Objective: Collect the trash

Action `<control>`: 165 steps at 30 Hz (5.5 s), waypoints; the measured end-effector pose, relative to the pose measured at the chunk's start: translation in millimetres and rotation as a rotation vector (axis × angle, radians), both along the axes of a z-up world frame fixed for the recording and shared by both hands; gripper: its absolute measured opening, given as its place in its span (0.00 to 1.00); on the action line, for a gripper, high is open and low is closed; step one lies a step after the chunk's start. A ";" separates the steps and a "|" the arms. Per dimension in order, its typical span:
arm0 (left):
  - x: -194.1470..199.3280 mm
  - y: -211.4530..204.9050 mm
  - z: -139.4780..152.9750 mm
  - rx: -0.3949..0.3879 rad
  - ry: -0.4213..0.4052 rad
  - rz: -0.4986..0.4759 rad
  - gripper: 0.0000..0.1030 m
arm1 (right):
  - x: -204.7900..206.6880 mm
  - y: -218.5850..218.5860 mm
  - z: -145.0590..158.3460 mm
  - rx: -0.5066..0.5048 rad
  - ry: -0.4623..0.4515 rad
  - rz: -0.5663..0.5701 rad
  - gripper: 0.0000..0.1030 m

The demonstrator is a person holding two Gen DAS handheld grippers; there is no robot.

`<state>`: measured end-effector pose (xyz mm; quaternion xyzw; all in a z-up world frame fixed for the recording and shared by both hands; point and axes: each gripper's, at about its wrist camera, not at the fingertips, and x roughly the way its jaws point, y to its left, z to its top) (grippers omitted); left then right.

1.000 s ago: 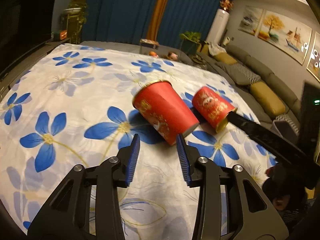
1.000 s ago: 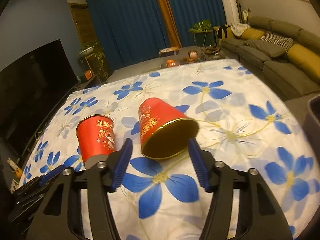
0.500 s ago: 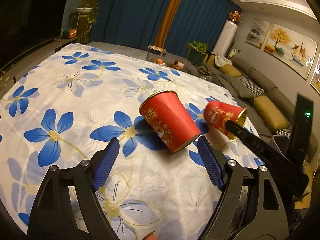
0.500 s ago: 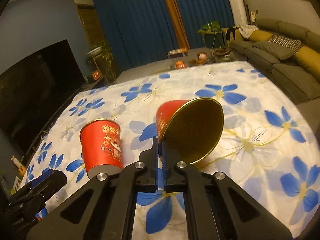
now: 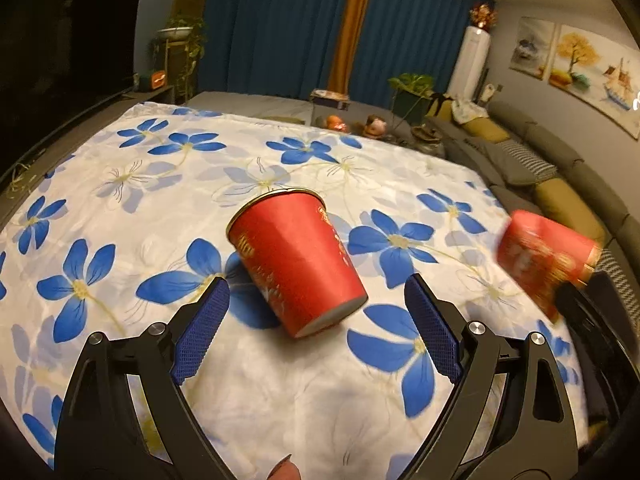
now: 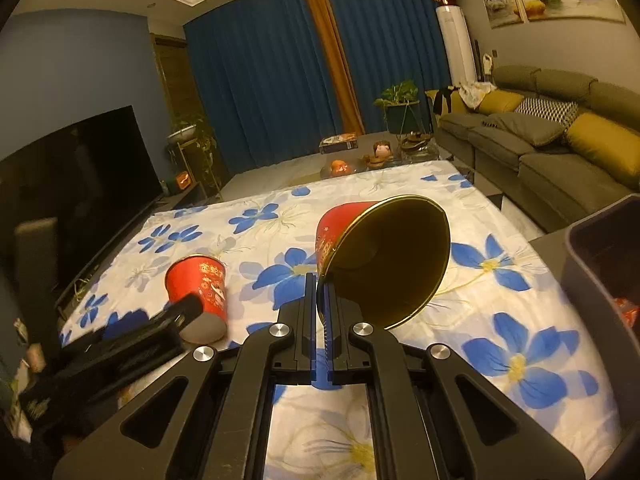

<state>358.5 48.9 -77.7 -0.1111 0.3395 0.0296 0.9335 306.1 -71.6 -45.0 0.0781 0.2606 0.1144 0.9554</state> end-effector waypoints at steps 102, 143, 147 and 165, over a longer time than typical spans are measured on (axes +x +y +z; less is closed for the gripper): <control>-68.7 -314.1 40.0 -0.003 -0.167 -0.635 0.79 | -110.7 -273.7 37.2 -0.058 -0.073 -0.415 0.58; -283.8 -120.7 94.9 0.165 -0.316 -0.291 0.90 | -291.4 -90.8 64.0 -0.259 -0.157 -0.461 0.95; -292.4 -118.3 97.1 0.161 -0.325 -0.294 0.90 | -303.8 -85.6 66.3 -0.265 -0.175 -0.459 0.95; -304.7 -115.0 100.2 0.147 -0.346 -0.302 0.91 | -315.5 -79.8 71.1 -0.268 -0.210 -0.462 0.95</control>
